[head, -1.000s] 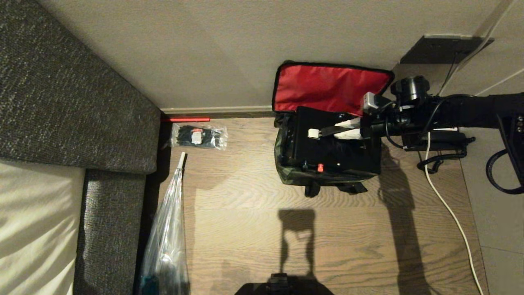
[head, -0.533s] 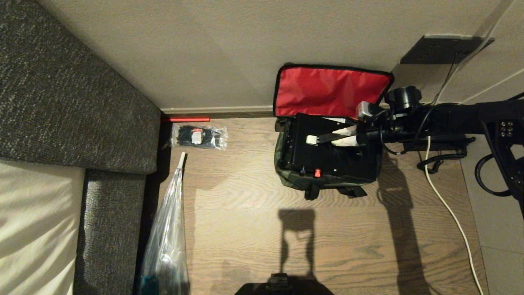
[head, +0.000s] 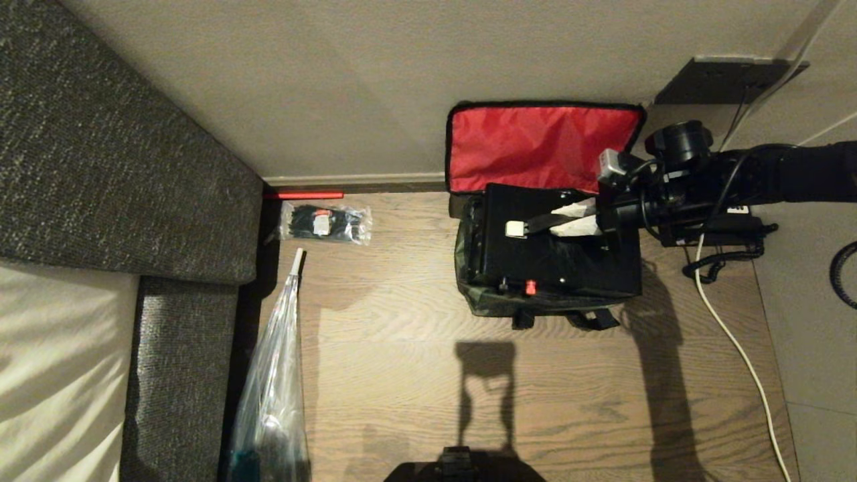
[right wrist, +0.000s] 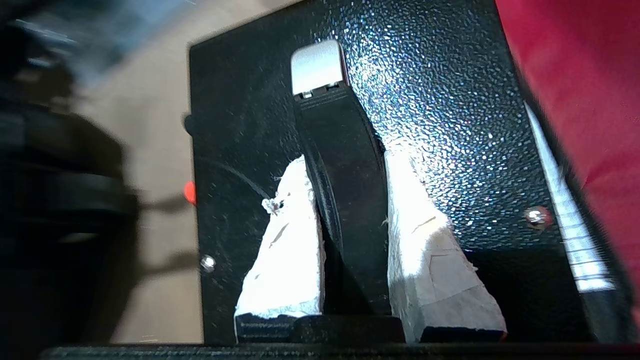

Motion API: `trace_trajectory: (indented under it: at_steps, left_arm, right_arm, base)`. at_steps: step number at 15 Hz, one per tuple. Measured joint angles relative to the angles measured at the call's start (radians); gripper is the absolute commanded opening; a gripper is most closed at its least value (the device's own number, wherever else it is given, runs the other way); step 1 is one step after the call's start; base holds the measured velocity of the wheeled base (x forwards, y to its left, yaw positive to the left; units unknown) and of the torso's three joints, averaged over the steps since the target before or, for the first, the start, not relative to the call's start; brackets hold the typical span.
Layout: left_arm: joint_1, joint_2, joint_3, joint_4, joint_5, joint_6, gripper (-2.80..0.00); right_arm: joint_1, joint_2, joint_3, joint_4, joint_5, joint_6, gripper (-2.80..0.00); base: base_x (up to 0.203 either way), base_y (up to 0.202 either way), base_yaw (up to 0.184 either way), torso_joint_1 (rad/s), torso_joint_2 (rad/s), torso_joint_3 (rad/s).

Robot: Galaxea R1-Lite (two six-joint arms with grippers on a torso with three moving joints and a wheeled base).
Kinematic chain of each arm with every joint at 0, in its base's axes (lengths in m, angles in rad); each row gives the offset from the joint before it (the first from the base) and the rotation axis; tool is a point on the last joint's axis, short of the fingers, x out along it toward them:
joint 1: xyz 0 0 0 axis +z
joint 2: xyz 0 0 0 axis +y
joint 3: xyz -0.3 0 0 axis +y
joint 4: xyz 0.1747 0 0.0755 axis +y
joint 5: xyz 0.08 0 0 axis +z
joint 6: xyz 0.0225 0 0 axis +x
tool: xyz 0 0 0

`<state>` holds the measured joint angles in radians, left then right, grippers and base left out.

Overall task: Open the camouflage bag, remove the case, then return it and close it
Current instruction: Place the black box back

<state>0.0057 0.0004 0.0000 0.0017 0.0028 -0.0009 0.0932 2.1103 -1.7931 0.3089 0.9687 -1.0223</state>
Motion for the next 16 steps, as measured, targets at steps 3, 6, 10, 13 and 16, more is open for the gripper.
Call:
trace_trajectory:
  at_steps: [3, 6, 10, 13, 16]
  left_arm:
    - [0.0, 0.0, 0.0, 0.0, 0.0, -0.001, -2.8]
    - [0.0, 0.0, 0.0, 0.0, 0.0, 0.0, -2.8]
    - [0.0, 0.0, 0.0, 0.0, 0.0, 0.0, -2.8]
    - [0.0, 0.0, 0.0, -0.001, 0.0, 0.0, -2.8]
    - [0.0, 0.0, 0.0, 0.0, 0.0, 0.0, -2.8]
  right_arm:
    - [0.061, -0.128, 0.12, 0.024, 0.002, 0.041, -2.8]
    - [0.109, -0.209, 0.159, 0.026, 0.007, 0.095, -2.8]
    - [0.113, -0.237, 0.137, 0.016, -0.053, 0.093, -2.8]
    - [0.089, -0.236, 0.106, 0.015, -0.052, 0.094, -2.8]
    - [0.073, -0.227, 0.088, 0.013, -0.041, 0.085, -2.8]
  base:
    - [0.0, 0.0, 0.0, 0.0, 0.0, 0.0]
    - [0.0, 0.0, 0.0, 0.0, 0.0, 0.0]
    - [0.0, 0.0, 0.0, 0.0, 0.0, 0.0]
    - [0.0, 0.0, 0.0, 0.0, 0.0, 0.0]
    - [0.0, 0.0, 0.0, 0.0, 0.0, 0.0]
